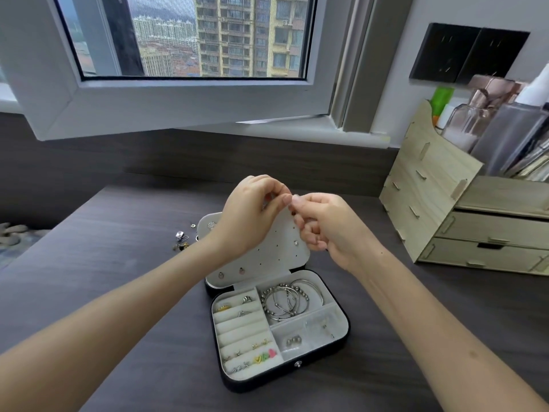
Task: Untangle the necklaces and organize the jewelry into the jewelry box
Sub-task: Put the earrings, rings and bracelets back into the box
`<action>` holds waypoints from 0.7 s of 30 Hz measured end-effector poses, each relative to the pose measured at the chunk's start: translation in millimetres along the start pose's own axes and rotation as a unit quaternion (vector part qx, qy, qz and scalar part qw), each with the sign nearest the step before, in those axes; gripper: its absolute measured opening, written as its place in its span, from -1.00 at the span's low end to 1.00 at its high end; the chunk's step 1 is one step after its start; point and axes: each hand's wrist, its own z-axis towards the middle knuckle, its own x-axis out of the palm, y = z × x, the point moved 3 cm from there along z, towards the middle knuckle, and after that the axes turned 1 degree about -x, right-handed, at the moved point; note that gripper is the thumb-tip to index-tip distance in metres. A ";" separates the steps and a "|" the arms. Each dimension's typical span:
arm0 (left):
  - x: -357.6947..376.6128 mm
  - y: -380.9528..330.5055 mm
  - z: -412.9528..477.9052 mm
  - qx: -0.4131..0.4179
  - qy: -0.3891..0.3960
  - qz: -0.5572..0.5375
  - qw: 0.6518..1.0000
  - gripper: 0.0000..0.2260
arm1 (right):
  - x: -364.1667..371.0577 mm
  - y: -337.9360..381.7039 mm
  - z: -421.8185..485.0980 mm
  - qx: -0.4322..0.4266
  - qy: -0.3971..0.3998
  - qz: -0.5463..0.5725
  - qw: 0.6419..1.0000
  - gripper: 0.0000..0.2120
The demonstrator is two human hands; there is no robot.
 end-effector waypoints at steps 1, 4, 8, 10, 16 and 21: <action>0.1 -0.6 -0.1 0.000 0.001 -0.002 1.000 -0.90 | 0.8 -0.1 0.6 0.013 0.000 0.002 1.000 -0.75; 0.0 -1.8 -0.6 0.004 0.001 -0.009 1.000 -0.91 | 1.5 0.6 -0.2 0.020 -0.008 -0.029 0.999 -0.66; -0.5 -0.2 0.1 -0.001 0.004 0.001 1.000 -0.90 | -1.1 1.8 -2.0 -0.015 -0.013 -0.028 0.999 -0.82; -0.7 -0.1 0.2 0.000 0.002 0.002 1.000 -0.90 | 0.8 2.1 -0.7 0.009 -0.006 -0.005 1.000 -0.79; -1.5 -1.6 0.5 0.007 -0.007 -0.005 1.000 -0.86 | 5.5 4.7 -2.5 0.002 -0.015 -0.045 0.999 -0.71; -0.7 0.2 0.4 -0.007 -0.009 -0.013 1.000 -0.82 | 6.1 1.8 0.5 0.036 -0.028 -0.028 0.999 -0.65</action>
